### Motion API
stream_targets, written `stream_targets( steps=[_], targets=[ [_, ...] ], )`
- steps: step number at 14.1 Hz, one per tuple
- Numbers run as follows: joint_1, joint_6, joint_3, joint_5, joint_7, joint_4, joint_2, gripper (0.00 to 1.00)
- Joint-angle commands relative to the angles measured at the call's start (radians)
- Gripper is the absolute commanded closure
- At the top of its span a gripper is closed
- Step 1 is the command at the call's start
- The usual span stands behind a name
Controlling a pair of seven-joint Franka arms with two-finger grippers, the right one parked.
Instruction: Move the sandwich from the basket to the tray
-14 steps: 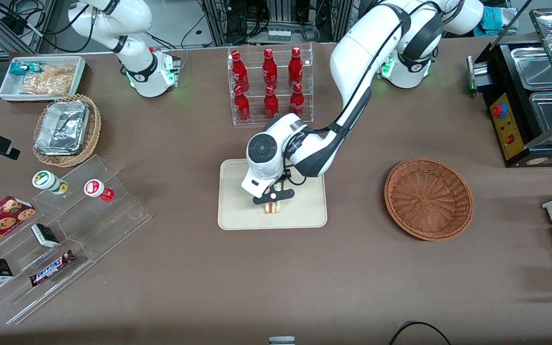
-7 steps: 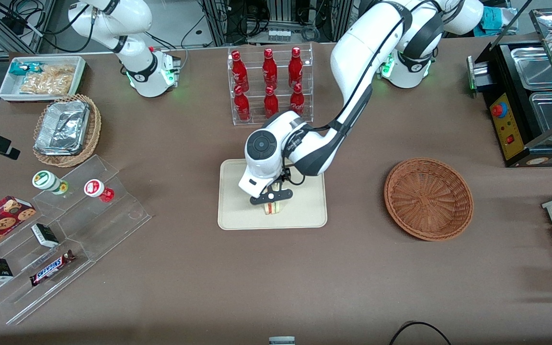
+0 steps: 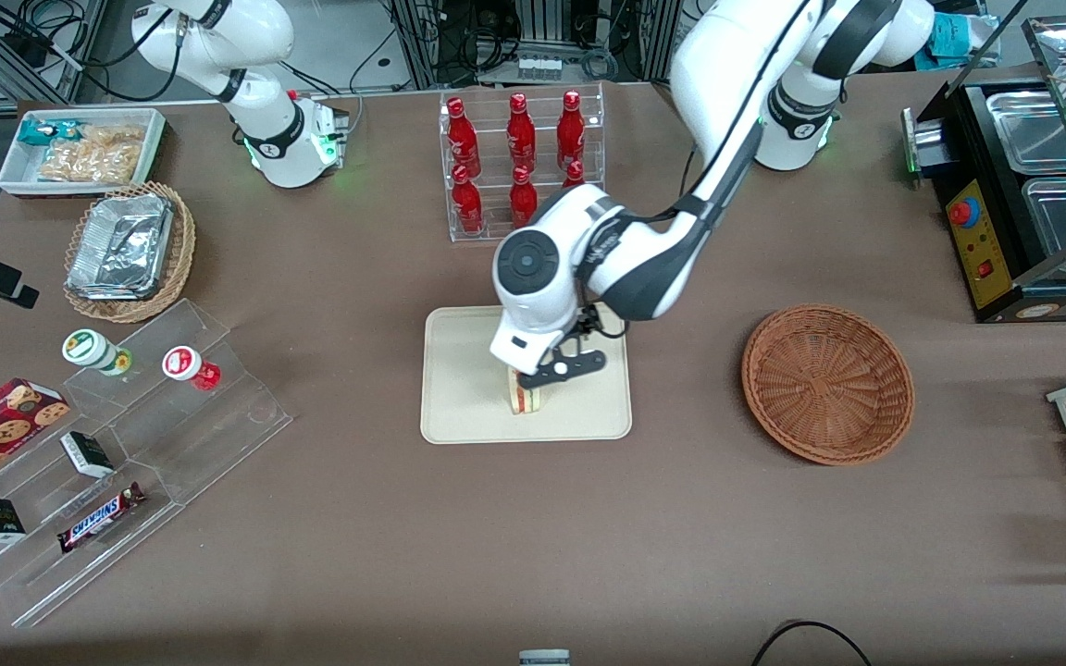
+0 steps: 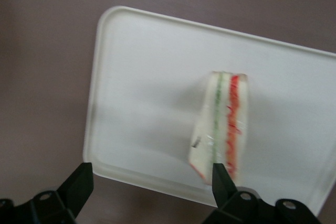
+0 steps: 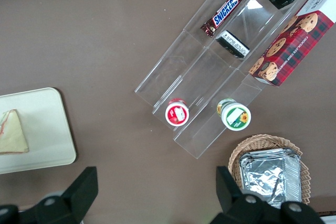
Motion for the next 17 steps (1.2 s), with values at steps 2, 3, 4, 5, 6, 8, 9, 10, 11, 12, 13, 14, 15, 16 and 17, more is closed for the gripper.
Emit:
stream_targets(
  steps=[2, 3, 4, 5, 6, 8, 9, 10, 11, 12, 13, 14, 15, 16, 17],
  targets=[
    [0.089, 0.015, -0.001, 0.006, 0.132, -0.257, -0.193, 0.0],
    [0.108, 0.012, -0.001, 0.004, 0.167, -0.293, -0.225, 0.0],
    [0.143, 0.009, -0.001, 0.003, 0.215, -0.334, -0.261, 0.0],
    [0.174, 0.006, -0.001, -0.003, 0.264, -0.368, -0.297, 0.0],
    [0.204, 0.004, -0.001, -0.006, 0.32, -0.411, -0.337, 0.0],
    [0.278, 0.004, -0.003, -0.008, 0.417, -0.481, -0.403, 0.0],
    [0.313, 0.001, -0.003, -0.02, 0.475, -0.517, -0.442, 0.0],
    [0.342, -0.018, -0.001, -0.032, 0.523, -0.538, -0.471, 0.0],
    [0.379, -0.053, -0.001, -0.037, 0.573, -0.541, -0.491, 0.0],
    [0.417, -0.107, -0.001, -0.039, 0.627, -0.54, -0.522, 0.0],
    [0.439, -0.13, -0.001, -0.039, 0.655, -0.541, -0.542, 0.0],
    [0.453, -0.158, -0.001, -0.039, 0.677, -0.54, -0.565, 0.0],
    [0.476, -0.185, -0.001, -0.039, 0.698, -0.535, -0.58, 0.0],
    [0.503, -0.21, -0.006, -0.039, 0.719, -0.534, -0.595, 0.0],
    [0.53, -0.23, -0.012, -0.039, 0.752, -0.535, -0.62, 0.0]
  ],
)
